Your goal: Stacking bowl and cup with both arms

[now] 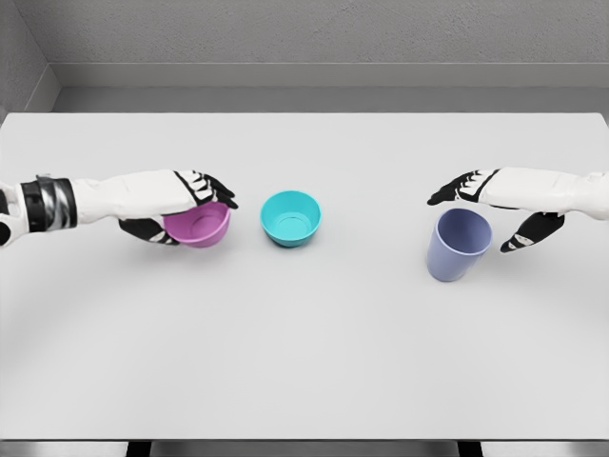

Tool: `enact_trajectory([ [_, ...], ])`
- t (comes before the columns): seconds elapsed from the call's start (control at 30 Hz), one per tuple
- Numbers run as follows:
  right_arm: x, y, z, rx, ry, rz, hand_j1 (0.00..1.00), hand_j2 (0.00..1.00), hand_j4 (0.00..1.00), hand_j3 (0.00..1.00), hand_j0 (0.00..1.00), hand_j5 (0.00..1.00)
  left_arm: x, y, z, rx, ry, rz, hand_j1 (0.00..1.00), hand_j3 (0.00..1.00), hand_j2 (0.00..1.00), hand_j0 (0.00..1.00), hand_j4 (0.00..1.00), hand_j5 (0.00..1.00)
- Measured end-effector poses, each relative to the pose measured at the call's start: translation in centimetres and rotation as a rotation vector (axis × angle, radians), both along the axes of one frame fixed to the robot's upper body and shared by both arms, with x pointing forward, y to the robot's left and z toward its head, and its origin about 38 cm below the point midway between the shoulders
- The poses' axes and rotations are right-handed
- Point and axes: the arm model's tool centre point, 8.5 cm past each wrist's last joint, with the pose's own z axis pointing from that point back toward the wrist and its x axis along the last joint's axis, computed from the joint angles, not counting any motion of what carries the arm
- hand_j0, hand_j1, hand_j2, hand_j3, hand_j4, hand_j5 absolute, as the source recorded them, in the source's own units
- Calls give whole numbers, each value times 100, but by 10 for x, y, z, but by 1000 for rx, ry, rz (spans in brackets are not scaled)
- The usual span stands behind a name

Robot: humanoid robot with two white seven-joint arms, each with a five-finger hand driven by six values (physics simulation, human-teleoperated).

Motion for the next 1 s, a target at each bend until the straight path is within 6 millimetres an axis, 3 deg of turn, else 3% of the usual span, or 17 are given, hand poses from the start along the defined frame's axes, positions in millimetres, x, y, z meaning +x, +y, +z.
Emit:
enact_trajectory([
  [0.3, 0, 0, 1, 0, -2, 1, 100, 100, 100, 100, 100, 100, 8, -29, -1, -18, -22, -37, 65, 65, 65, 65, 65, 65],
  [1.0, 0, 0, 2, -2, -5, 0, 100, 100, 100, 100, 100, 100, 26, -53, 19, -29, -82, -58, 65, 65, 65, 65, 65, 65],
])
